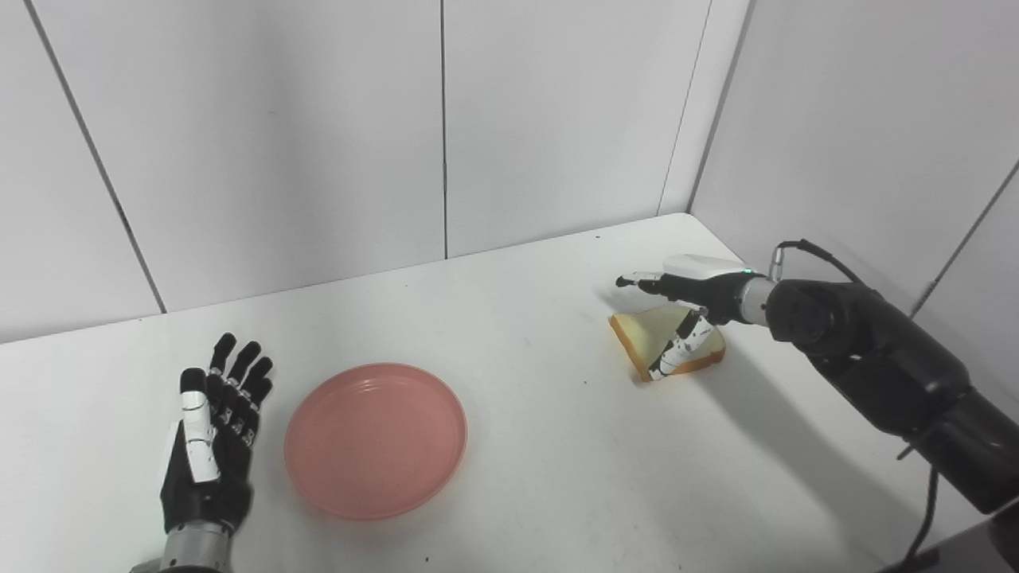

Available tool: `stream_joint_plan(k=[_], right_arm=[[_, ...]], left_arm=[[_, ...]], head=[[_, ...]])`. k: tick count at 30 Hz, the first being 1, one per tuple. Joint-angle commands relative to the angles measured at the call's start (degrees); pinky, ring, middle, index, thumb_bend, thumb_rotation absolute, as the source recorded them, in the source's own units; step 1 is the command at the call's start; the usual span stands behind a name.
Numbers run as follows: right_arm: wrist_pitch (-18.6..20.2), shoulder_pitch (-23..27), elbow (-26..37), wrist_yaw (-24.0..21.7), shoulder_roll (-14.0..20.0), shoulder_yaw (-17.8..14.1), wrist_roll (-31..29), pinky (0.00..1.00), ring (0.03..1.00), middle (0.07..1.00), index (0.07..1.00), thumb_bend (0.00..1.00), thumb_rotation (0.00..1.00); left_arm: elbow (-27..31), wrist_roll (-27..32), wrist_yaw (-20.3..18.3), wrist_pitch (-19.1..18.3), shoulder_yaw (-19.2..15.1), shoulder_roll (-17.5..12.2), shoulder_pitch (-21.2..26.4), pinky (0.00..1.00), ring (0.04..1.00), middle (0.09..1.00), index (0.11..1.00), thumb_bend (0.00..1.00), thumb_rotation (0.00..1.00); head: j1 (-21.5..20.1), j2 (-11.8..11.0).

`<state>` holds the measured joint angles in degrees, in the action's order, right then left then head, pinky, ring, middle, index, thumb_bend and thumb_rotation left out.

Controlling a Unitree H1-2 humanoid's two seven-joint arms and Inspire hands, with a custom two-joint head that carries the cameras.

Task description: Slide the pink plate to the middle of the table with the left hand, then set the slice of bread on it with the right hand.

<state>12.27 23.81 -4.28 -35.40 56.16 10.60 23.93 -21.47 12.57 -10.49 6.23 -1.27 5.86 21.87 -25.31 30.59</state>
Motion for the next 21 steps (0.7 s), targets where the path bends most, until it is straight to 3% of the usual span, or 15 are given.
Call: stream_joint_plan(k=[1, 21], right_arm=[[-2.48, 2.79, -0.35, 0.76, 2.08, -0.66, 1.24, 0.83, 0.966, 0.973, 0.971, 1.0, 0.28], [-5.84, 4.65, -4.11, 0.78, 2.87, 0.45, 7.99, 1.0, 1.0, 0.997, 0.984, 1.0, 0.3]], left_arm=[[-0.11, 0.9, -1.18, 2.3, 0.03, -0.05, 1.14, 0.97, 0.93, 0.933, 0.947, 0.76, 0.99], [0.4, 0.66, -1.35, 2.05, 0.02, 0.06, 0.93, 0.96, 0.93, 0.936, 0.952, 0.76, 0.98]], head=[[0.08, -0.02], [0.18, 0.21]])
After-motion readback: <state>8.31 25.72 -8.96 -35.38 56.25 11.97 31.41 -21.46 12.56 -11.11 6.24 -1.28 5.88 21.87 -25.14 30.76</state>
